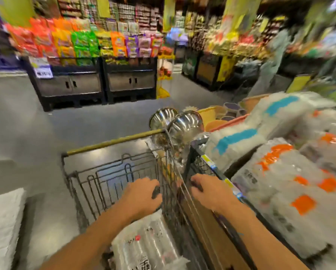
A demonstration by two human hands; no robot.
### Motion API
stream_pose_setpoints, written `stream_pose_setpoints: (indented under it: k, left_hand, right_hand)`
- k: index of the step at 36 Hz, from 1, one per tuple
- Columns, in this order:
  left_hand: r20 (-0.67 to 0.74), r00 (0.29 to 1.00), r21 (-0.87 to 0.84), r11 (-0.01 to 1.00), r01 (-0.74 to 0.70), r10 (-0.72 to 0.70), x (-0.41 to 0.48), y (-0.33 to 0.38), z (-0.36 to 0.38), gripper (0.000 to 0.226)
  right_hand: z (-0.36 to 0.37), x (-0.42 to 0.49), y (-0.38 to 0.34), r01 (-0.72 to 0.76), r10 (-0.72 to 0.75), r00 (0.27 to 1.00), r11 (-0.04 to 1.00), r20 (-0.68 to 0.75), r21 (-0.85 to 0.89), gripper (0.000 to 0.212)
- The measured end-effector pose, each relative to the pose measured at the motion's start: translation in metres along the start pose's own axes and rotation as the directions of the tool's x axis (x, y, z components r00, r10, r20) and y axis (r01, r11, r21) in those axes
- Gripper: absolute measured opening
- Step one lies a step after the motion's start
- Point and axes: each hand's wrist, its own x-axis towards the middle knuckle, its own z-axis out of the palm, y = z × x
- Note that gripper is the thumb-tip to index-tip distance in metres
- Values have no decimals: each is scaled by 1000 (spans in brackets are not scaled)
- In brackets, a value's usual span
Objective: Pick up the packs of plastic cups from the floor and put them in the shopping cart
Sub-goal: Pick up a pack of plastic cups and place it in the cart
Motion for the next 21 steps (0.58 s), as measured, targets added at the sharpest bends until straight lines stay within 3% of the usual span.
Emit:
stream_pose_setpoints:
  k: [3,11,15,21]
  left_hand:
    - [5,990,15,990,-143,143,-23,37,-25,43]
    - [25,885,13,885,-466,465,-95,149,-50,43]
    - [81,777,-33,781,-624,624,-137,210,-39,43]
    - [147,577,-58,589,-806,803,-215,304,-4,39]
  right_hand:
    - [-38,-68,6,-120,119,990,993,-71,-1,31]
    - [-86,-259,22,-459,463,870,886,-167,66,40]
    - [-86,-360,25,-585,592,775,805,-222,101,38]
    - [-72,-506,20,-768,780,564,616,-270,177,41]
